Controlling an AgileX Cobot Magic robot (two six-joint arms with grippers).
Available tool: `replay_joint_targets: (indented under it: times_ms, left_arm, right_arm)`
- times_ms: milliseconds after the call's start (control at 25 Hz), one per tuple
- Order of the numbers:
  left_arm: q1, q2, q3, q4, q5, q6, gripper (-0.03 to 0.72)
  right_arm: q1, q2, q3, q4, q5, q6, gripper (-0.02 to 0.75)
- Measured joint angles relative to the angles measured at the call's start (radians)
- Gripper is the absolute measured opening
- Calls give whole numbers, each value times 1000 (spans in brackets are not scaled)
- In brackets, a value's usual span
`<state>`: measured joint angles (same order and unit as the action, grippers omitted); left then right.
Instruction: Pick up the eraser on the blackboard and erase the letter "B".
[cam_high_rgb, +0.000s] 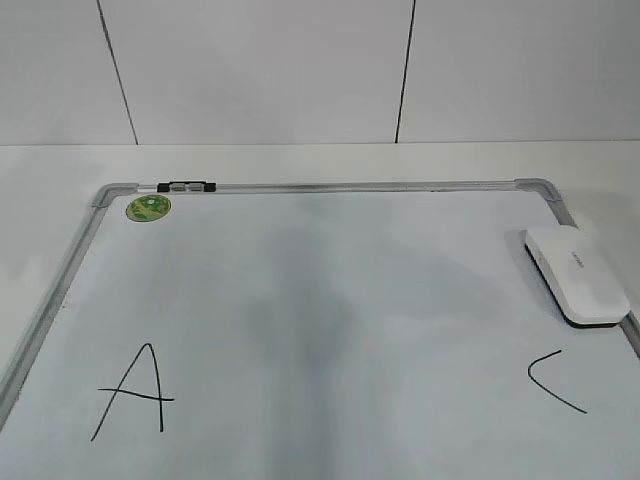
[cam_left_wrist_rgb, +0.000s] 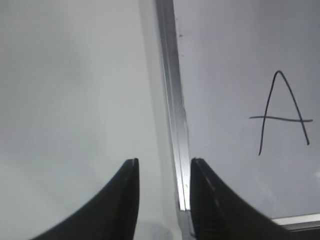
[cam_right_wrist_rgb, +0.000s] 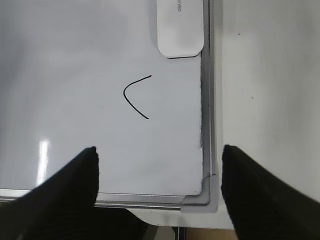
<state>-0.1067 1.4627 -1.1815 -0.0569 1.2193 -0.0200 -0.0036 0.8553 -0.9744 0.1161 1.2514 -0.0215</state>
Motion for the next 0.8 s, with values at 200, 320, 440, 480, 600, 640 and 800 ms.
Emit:
replay_joint_targets:
  times_ms: [200,320,440,480,600,640,800]
  left_arm:
    - [0,-186,128,36,3,0,253]
    - [0,-316,195,37,4,0,240]
    - [0,-466,249,37,9,0,237]
    - [0,-508,267,37,9,0,237]
    - [0,-646,313,37,10,1,237]
    - [0,-690,329,37,10,1,237]
    - [0,-843,393,37,11,8,237]
  right_arm:
    - [0,-146,75,-28,2,0,587]
    - [0,-218,113,-41,4,0,587]
    - [0,-286,161,-45,7,0,586]
    - [0,-306,177,-45,7,0,586]
    - [0,-378,239,-45,-5,0,586]
    - [0,-399,256,-45,-16,0,586]
    - [0,-482,330,-49,-53,-2,586]
